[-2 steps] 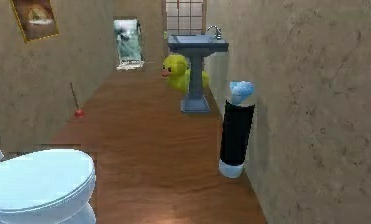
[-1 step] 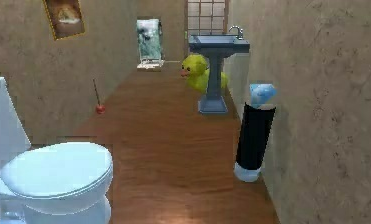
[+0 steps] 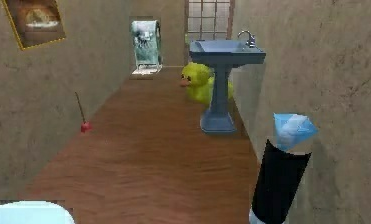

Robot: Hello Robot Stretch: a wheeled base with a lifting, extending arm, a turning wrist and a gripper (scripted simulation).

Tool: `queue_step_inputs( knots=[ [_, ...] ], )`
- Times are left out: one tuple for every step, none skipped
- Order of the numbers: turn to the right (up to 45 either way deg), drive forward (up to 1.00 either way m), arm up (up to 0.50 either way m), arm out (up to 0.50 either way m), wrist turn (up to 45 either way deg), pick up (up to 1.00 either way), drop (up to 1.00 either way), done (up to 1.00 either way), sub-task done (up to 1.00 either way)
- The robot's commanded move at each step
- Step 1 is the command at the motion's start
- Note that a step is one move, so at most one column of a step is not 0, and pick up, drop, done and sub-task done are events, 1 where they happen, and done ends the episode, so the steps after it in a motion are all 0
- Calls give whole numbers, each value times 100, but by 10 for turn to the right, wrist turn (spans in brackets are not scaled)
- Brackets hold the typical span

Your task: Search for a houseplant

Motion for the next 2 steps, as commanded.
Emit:
queue_step_inputs(
  knots=[
    [0, 60, 0, 0, 0, 0, 0, 0, 0],
    [-120, 0, 0, 0, 0, 0, 0, 0, 0]
  ],
)
